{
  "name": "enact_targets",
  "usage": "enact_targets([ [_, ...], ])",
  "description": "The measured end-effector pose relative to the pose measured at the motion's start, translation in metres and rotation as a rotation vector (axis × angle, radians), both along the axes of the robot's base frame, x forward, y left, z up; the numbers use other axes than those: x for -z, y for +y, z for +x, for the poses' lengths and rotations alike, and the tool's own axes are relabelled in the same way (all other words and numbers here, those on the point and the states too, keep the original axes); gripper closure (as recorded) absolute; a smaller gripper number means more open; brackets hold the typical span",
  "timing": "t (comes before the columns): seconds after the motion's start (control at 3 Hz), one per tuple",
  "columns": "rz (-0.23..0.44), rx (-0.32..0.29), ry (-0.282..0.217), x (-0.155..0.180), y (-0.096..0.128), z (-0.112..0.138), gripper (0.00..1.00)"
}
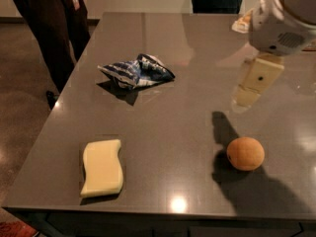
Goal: Pick blue chip bag
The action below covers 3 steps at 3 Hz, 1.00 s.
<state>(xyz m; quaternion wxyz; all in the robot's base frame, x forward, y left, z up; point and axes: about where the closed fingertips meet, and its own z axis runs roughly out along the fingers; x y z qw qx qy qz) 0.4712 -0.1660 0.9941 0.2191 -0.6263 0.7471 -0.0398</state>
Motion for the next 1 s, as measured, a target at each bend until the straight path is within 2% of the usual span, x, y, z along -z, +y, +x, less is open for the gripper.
enact_targets([
  [0.33,0.039,-0.033,0.012,0.016,0.029,0.038,0.00],
  [0.67,0.098,-0.091,0.040,0.036,0.081,0.083,0.00],
  [1.0,0.122,-0.127,0.049,0.047,0.115,0.108,0.00],
])
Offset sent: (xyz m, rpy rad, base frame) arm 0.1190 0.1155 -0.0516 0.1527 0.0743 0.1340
